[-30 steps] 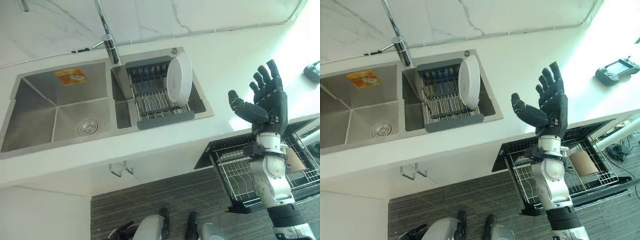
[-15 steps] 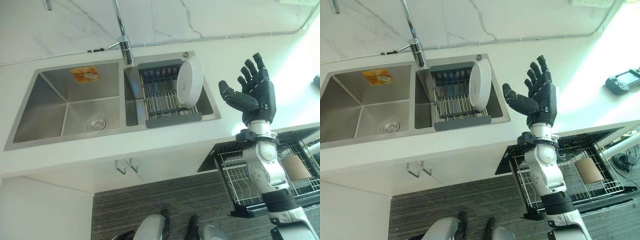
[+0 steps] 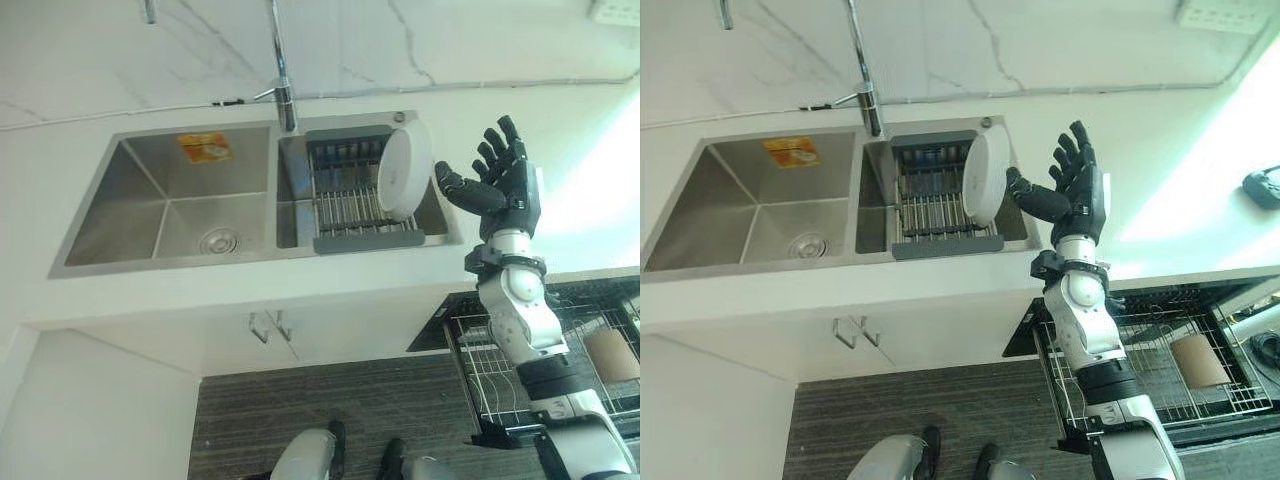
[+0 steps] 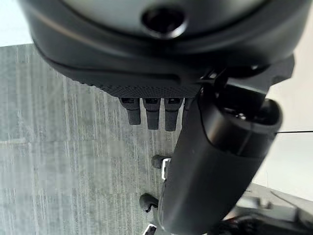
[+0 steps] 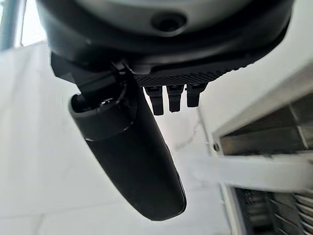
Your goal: Place the dishes in the dishwasher.
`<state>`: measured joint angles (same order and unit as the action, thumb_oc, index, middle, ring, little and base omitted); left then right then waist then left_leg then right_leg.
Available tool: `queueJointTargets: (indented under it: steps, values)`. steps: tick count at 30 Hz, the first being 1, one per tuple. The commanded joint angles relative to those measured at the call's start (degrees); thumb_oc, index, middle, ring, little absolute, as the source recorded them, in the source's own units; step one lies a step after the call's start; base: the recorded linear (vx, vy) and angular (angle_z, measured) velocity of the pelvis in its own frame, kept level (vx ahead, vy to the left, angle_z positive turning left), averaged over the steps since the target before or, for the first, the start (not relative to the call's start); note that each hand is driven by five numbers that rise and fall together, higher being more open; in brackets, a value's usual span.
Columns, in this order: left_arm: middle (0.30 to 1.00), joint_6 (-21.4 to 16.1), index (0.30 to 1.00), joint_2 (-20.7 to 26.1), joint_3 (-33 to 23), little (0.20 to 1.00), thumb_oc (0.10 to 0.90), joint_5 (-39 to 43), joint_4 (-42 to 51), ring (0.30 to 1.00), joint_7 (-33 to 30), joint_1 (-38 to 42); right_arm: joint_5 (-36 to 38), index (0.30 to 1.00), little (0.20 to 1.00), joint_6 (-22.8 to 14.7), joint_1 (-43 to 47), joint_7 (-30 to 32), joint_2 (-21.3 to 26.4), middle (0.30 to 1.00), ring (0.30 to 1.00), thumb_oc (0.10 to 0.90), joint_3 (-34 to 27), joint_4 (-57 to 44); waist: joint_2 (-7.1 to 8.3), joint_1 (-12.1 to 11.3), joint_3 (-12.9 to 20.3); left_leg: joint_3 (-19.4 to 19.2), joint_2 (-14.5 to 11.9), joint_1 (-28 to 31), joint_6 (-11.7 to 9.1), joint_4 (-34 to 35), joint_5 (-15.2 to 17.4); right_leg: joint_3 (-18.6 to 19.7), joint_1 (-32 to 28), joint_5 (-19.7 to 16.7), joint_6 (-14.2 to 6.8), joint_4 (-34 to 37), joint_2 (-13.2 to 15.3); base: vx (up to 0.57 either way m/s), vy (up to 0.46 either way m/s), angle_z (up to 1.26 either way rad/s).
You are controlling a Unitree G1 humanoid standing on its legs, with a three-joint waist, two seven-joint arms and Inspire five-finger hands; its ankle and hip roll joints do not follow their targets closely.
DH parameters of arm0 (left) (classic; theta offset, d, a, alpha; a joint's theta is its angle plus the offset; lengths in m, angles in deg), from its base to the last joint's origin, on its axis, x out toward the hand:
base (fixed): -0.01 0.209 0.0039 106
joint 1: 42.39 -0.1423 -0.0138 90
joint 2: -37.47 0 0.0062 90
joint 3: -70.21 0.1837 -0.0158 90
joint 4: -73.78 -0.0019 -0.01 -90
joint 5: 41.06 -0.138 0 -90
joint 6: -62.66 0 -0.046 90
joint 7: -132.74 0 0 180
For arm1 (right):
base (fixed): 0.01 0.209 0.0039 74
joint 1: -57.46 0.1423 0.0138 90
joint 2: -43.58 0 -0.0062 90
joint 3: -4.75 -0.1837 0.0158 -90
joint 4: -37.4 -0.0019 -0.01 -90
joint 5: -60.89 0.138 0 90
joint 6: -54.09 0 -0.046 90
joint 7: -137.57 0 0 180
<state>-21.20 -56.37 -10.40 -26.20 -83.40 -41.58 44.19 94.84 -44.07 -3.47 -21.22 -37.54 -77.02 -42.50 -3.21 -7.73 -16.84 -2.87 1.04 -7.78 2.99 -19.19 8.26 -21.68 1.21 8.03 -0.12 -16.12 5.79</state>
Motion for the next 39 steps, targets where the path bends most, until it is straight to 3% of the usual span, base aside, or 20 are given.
queueJointTargets:
  steps: [1, 19, 37, 38, 39]
  values:
    - [0.9, -0.11, 0.9, 0.82, 2.7, 0.9, 0.8, -1.96, -1.81, 0.9, 0.87, -2.3, -1.02, 0.9, 0.9, -4.72, 7.72, 0.07, 1.51, 0.9, 0.9, 0.8, -1.42, -2.74, 0.88, -0.7, 2.5, 1.25, -3.04, 0.03, -3.91, 2.01, 4.02, 1.73, -1.62, 8.36, -2.44, -1.07, 1.94, 0.01, 0.016, 0.07]
    - [0.9, 0.44, 0.9, 1.42, 3.98, 0.9, 0.8, -2.02, -1.67, 0.9, 0.5, -1.49, 0.41, 0.9, 0.9, -2.99, 11.91, 1.77, 2.34, 0.9, 0.9, 0.8, -1.4, 3.89, 0.59, -2.1, 1.27, 2.48, -2.65, -0.15, -4.02, 2.01, 3.5, 0.66, -2.18, 8.19, -2.29, -1.07, 2.22, 0.01, 0.001, 0.05]
    - [0.9, 0.88, 0.9, 2.39, 5.71, 0.9, 0.8, -2.69, -1.17, 0.9, 1.43, -0.1, -0.16, 0.9, 0.9, -1.98, 18.03, 0.93, 4.0, 0.9, 0.9, 0.8, -0.98, 8.41, -0.68, -3.32, -1.73, 4.31, -1.83, -1.4, -3.92, 2.01, 2.34, 0.05, -1.65, 7.39, -2.18, -1.07, 2.48, 0.01, 0.007, 0.04]
    - [0.9, 0.83, 0.9, 2.52, 5.86, 0.9, 0.8, -2.64, -1.12, 0.9, 1.52, 0.02, -0.02, 0.775, 0.775, -1.87, 18.7, 0.92, 4.32, 0.775, 0.775, 0.717, -0.92, 9.05, -0.78, -3.45, -1.93, 4.51, -1.74, -1.52, -3.88, 2.01, 2.26, 0.03, -1.61, 7.37, -2.13, -1.07, 2.47, 0.02, 0.009, 0.03]
    - [0.9, 0.74, 0.9, 2.55, 5.93, 0.9, 0.8, -2.7, -1.11, 0.9, 1.55, 0.11, -0.14, 0.427, 0.427, -1.93, 19.06, 0.91, 4.52, 0.427, 0.427, 0.485, -0.89, 9.52, -0.84, -3.53, -2.09, 4.65, -1.68, -1.6, -3.88, 2.01, 2.2, 0.0, -1.56, 7.31, -2.13, -1.07, 2.47, 0.0, 0.0, 0.0]
